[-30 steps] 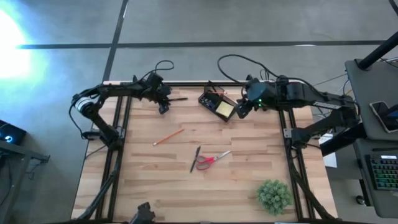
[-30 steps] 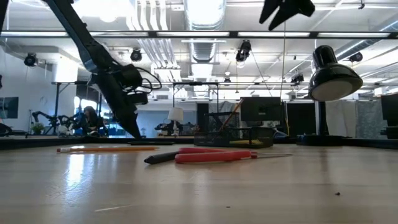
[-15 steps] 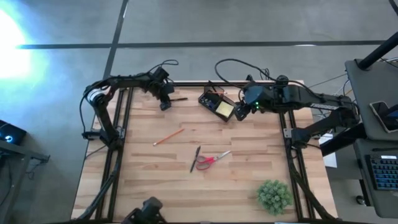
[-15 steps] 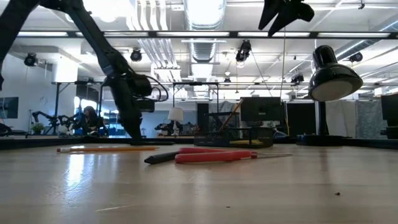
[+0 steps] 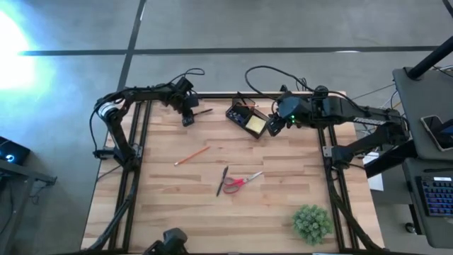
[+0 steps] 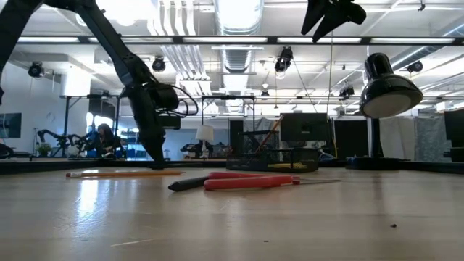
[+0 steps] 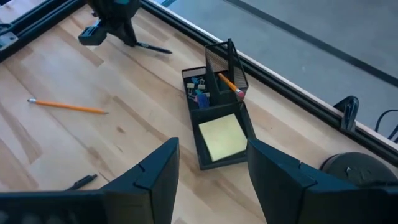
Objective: Pick and place office supplies into organizer
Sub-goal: Put the top pen into the desk organizer
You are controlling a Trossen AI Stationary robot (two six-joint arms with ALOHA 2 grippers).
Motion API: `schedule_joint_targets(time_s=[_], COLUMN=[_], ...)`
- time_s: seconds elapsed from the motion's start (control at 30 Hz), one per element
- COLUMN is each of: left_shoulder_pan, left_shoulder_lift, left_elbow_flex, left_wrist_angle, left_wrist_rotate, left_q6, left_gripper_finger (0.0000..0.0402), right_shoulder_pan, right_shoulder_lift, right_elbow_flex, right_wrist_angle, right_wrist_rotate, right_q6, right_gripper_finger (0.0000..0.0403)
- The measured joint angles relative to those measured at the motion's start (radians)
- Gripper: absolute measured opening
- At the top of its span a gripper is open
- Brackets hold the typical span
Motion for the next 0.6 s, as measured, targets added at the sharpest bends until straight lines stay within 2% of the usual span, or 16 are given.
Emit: schedule_joint_targets(time_s=[0.2, 0.27, 0.47, 0.6], left_shoulder_pan=[-0.08, -0.12, -0.264, -0.261], left_shoulder_lift=[-0.124, -0.198, -0.329, -0.314], left_elbow_flex=[0.007, 0.039, 0.168, 0.243], left_wrist_angle=[-0.042, -0.06, -0.164, -0.18], left_wrist_rotate=[-0.021, -0.066, -0.305, -0.305], left_q6=[0.002, 0.031, 0.222, 0.184], left_gripper_finger=[0.0004, 0.0003, 0.0003, 0.0002], right_shoulder_pan=[0.0, 0.0, 0.0, 0.0], right_shoulder_lift=[0.0, 0.0, 0.0, 0.0], right_elbow_flex=[0.0, 0.0, 0.0, 0.0], right_wrist_angle=[0.0, 0.0, 0.0, 0.0], right_wrist_rotate=[0.0, 0.0, 0.002, 0.002], right_q6=[-0.002, -0.007, -0.047, -0.056], right_gripper_finger=[0.0176, 0.0176, 0.0176, 0.0176])
